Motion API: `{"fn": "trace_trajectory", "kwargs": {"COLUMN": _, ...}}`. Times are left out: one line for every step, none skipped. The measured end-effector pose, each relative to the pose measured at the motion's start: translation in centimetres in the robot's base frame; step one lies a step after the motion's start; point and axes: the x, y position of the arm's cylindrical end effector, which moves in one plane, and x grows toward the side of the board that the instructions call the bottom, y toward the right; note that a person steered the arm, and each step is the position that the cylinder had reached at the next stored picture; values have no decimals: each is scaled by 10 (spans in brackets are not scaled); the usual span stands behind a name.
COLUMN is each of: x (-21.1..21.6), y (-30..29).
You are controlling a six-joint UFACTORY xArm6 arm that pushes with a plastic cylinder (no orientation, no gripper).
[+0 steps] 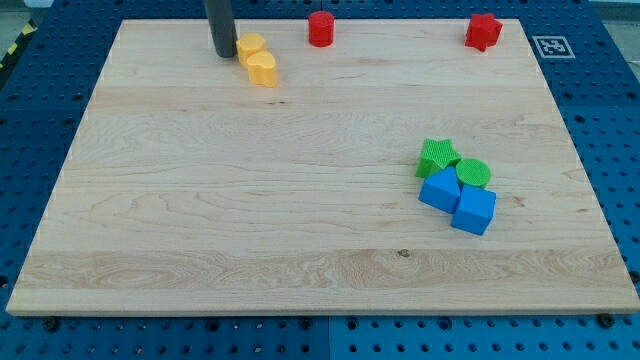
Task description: Push the red circle right beside the heart
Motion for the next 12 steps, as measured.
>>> {"fn": "trace_trajectory", "kwargs": {"x": 7, "y": 8}}
{"fn": "trace_trajectory", "kwargs": {"x": -25, "y": 0}}
{"fn": "trace_trajectory", "kwargs": {"x": -75, "y": 11}}
{"fn": "trace_trajectory", "kwargs": {"x": -75, "y": 27}}
{"fn": "trace_trajectory", "kwargs": {"x": -76, "y": 83}}
{"fn": "trace_trajectory", "kwargs": {"x": -76, "y": 137}}
{"fn": "trace_trajectory", "kwargs": {"x": -76, "y": 143}}
{"fn": "trace_trajectory", "kwargs": {"x": -76, "y": 139}}
{"fn": "trace_trajectory", "kwargs": {"x": -73, "y": 153}}
{"fn": "trace_trajectory", "kwargs": {"x": -58, "y": 163}}
{"fn": "trace_trajectory", "kwargs": {"x": -43, "y": 163}}
{"fn": "trace_trajectory", "kwargs": {"x": -38, "y": 161}}
